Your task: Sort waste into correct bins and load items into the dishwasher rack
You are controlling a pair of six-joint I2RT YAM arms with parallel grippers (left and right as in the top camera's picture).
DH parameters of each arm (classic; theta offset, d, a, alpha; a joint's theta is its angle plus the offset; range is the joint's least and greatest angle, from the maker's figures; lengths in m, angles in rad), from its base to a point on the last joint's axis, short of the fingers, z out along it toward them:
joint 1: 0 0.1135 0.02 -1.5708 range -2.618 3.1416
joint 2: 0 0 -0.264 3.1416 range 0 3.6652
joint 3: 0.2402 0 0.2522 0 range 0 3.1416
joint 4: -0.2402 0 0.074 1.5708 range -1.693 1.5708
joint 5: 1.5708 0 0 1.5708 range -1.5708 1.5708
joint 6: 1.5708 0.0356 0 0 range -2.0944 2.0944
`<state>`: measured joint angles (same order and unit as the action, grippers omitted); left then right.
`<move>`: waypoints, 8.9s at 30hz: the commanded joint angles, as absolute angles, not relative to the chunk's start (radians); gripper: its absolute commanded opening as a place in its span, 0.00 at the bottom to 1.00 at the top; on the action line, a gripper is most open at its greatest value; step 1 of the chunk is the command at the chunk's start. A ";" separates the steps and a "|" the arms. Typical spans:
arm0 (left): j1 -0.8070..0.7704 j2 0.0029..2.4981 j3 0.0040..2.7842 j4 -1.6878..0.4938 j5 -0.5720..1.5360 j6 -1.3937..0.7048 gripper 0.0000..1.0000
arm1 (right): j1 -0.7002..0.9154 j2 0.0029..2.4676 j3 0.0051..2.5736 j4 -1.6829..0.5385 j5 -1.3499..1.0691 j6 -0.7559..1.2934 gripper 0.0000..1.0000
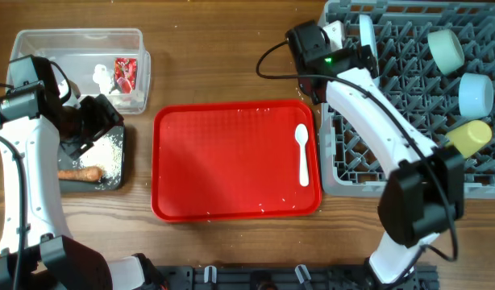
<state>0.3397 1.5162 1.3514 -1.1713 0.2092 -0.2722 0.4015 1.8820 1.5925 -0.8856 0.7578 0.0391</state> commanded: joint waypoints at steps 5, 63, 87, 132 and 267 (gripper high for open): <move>0.342 1.502 1.354 -1.172 0.211 -0.270 0.84 | 0.418 1.703 1.589 -0.962 -0.115 0.182 0.89; 0.342 1.502 1.354 -1.173 0.211 -0.270 0.84 | 0.529 1.739 1.242 -0.850 0.114 0.419 0.04; 0.342 1.502 1.354 -1.175 0.212 -0.270 0.84 | 0.217 1.677 1.235 -0.910 0.095 0.150 0.26; -0.016 0.440 0.913 -1.139 0.051 -0.224 1.00 | 0.142 0.630 0.894 -0.943 -0.050 0.186 1.00; -0.029 0.005 0.006 -0.076 0.017 -0.164 1.00 | 0.053 0.004 0.005 0.004 -0.080 0.007 1.00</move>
